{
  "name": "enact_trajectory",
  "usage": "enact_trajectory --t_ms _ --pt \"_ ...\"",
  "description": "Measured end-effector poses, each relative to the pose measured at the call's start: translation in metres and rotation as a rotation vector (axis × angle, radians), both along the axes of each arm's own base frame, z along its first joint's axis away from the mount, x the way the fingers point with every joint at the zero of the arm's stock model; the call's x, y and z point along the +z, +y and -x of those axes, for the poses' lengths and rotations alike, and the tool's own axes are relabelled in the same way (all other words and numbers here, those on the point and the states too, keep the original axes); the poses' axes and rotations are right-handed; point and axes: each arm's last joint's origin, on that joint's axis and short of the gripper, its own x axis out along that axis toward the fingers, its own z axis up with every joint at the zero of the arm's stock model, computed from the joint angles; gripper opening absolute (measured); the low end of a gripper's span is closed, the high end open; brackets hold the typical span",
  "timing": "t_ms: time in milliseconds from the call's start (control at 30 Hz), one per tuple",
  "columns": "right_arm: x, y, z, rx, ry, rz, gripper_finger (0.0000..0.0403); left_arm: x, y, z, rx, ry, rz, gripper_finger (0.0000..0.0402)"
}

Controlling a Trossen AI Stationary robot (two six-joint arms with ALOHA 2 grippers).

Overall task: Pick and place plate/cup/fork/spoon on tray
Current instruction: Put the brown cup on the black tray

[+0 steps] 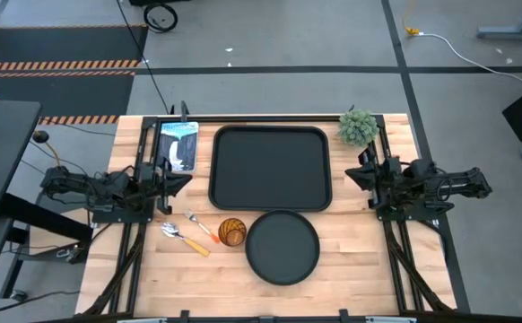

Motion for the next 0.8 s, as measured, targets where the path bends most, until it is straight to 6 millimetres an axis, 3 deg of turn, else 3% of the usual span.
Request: enact_trajectory --t_ms 433,800 --pt "-0.006 0.005 -0.012 0.154 0.086 -0.088 0.0016 -0.016 -0.005 -0.019 -0.061 0.144 0.236 0.0021" --pt "-0.016 0.003 -0.036 0.043 0.198 -0.077 0.0016 0.009 -0.014 -0.054 -0.052 0.43 0.326 0.0021"
